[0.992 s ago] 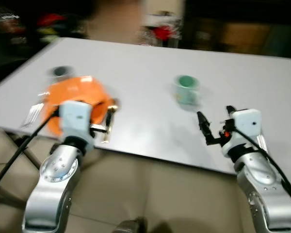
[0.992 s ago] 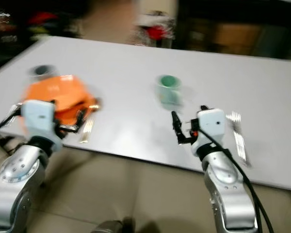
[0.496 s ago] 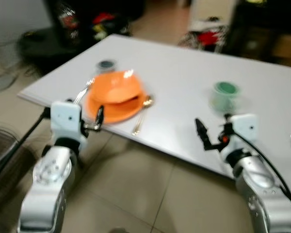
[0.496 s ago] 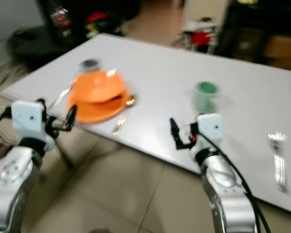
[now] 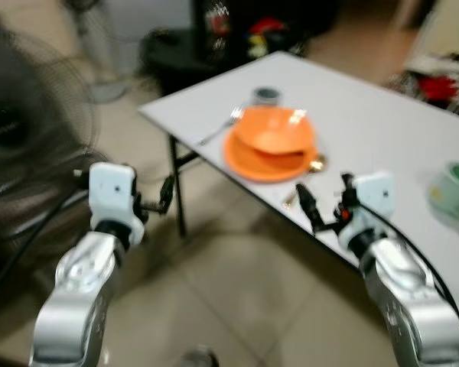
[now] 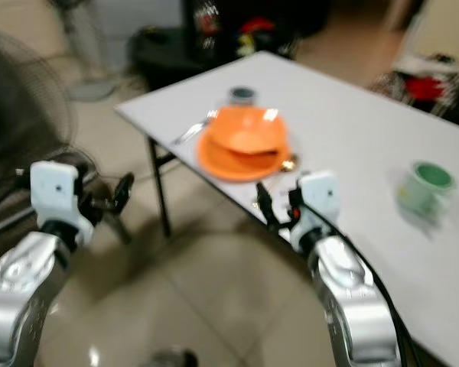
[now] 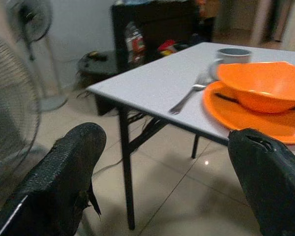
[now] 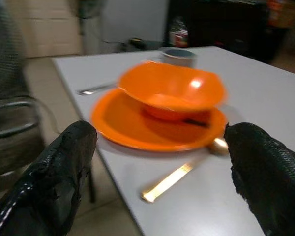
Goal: Setting the table
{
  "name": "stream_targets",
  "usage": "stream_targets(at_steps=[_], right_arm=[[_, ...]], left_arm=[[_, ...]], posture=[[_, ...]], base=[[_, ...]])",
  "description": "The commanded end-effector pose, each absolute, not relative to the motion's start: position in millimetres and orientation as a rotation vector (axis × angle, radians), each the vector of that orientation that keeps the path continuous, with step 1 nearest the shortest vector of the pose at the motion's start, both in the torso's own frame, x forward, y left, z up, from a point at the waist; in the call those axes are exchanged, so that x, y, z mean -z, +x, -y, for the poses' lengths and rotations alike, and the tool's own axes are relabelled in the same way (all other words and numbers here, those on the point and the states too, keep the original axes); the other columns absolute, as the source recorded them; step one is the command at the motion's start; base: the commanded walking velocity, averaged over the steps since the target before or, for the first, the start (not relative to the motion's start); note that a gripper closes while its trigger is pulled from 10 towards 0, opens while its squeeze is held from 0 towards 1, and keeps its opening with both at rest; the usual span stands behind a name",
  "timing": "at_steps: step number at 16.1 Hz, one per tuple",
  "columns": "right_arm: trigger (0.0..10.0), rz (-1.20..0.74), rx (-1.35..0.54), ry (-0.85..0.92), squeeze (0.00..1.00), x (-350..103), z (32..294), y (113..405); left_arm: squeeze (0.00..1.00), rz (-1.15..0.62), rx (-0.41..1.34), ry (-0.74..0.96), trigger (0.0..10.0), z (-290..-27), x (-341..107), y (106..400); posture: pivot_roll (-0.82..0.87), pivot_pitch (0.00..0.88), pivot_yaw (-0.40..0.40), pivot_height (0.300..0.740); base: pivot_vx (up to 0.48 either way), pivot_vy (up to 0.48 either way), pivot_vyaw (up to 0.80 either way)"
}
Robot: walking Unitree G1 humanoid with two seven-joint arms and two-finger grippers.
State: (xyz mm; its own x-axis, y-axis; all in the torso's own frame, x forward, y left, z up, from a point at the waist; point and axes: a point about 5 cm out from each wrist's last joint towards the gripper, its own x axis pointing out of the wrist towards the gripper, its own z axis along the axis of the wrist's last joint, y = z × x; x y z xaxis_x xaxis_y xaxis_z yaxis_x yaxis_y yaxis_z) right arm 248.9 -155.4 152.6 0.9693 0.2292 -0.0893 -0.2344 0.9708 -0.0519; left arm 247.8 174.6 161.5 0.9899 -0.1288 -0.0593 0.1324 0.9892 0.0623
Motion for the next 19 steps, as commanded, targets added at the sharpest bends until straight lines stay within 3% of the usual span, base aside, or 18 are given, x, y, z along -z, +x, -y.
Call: stream_targets(at_steps=[1,5,9,12,15,19], right_arm=[[10.0,-0.077,-0.239,-0.069,1.00,-156.8,157.5,249.3],[10.0,-0.050,-0.188,-0.034,1.00,-158.0,157.8,248.9],[10.0,-0.048,-0.176,0.017,1.00,-154.5,156.7,248.9],[10.0,-0.054,-0.163,0.027,1.00,-146.9,152.7,255.0],[10.0,-0.072,-0.163,0.023,1.00,-145.8,154.0,257.0],[10.0,-0.148,-0.095,0.076,1.00,-130.1,162.3,239.9]], left_arm=[[0.00,-0.053,0.148,0.057,10.0,-174.4,-163.8,247.2],[0.00,-0.032,0.031,0.150,10.0,-188.6,-167.8,255.1],[0.00,-0.037,0.131,0.198,10.0,-177.6,-170.0,257.6],[0.00,-0.036,0.058,0.208,10.0,-191.2,-164.5,258.4],[0.00,-0.078,0.117,0.184,10.0,-189.9,-160.7,255.5],[0.00,-0.076,0.136,0.194,10.0,-183.8,-160.9,251.3]], posture=[[0.07,0.000,-0.011,0.740],[0.07,0.000,0.011,0.740],[0.11,0.000,0.019,0.740],[0.14,0.000,0.025,0.740],[0.12,0.000,0.021,0.740],[0.09,0.000,0.027,0.740]], base=[[0.000,0.000,0.80],[0.000,0.000,0.80],[0.000,0.000,0.80],[0.000,0.000,0.80],[0.000,0.000,0.80],[0.000,0.000,0.80]])
